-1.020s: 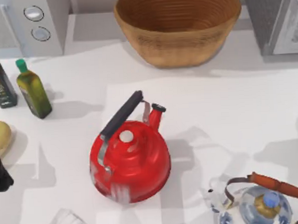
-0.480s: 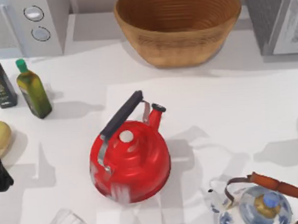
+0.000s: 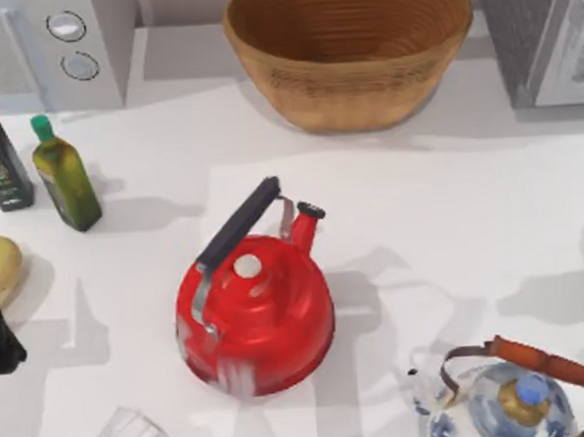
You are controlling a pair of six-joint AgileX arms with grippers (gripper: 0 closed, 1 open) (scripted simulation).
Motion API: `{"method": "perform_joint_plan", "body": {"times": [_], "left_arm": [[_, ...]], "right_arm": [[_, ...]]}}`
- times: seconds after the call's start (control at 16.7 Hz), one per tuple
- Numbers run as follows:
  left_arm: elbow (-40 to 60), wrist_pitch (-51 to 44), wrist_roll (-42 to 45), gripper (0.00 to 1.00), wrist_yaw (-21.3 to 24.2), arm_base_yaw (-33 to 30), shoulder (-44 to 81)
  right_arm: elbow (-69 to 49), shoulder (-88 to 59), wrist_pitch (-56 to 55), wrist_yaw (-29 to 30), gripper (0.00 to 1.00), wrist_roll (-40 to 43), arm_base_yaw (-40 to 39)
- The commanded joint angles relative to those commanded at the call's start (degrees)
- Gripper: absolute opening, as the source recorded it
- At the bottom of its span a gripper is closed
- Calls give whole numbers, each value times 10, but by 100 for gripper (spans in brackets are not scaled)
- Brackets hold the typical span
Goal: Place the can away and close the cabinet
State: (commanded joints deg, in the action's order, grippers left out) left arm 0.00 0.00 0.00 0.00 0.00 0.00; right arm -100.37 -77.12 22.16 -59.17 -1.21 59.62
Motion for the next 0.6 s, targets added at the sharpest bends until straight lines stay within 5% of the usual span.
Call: {"method": "perform_joint_plan", "body": {"times": [0.3,0.6], "left_arm": [[0,0,0,100,0,0,0],[0,0,0,100,0,0,0]], "right_arm": [[-4,-3,0,36,100,2,-36],[-15,-8,10,206,100,4,-202]]}}
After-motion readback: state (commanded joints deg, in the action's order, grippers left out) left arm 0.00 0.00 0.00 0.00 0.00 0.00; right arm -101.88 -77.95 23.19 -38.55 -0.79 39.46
